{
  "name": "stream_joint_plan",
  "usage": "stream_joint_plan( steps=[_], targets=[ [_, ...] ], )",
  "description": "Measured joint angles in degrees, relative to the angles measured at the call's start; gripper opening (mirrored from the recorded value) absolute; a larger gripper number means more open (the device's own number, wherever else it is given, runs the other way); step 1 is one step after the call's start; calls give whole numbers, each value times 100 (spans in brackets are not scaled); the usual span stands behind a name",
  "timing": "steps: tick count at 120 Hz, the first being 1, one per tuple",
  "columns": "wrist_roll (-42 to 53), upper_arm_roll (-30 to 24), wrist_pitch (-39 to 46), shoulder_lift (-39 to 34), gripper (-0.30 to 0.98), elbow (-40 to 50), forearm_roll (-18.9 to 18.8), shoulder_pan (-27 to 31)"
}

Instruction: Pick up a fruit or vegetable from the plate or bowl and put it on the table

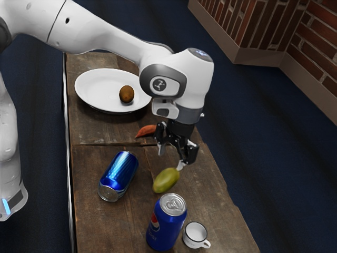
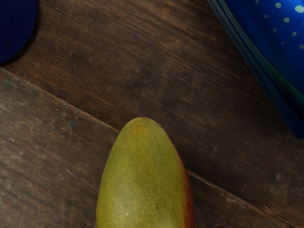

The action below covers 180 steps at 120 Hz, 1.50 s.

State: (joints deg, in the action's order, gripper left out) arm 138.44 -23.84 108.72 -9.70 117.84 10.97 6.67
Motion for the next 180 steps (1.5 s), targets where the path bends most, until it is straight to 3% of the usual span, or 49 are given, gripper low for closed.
stream_joint_plan(
  steps=[12,25,32,41,61,79,109,142,165,180],
  targets=[
    [-28,0,13,-299,64,3,-42,204],
    [-53,140,45,-1328,67,-24,-62,1534],
    [-67,787,48,-1495,67,-177,-64,2021],
    [-111,1601,-96,-1373,68,-454,-85,2224],
    [-468,2112,-997,-240,68,-1331,-814,2292],
    [-826,2211,-1441,129,69,-1372,-1080,2265],
    [-1227,2278,-1675,821,69,-1347,-1157,2203],
    [-1505,2304,-1685,934,69,-1180,-1146,2020],
    [-1631,2598,-1612,1144,69,-1156,-1140,1693],
    [-1685,2729,-1555,1214,69,-1209,-1137,1849]
  ],
)
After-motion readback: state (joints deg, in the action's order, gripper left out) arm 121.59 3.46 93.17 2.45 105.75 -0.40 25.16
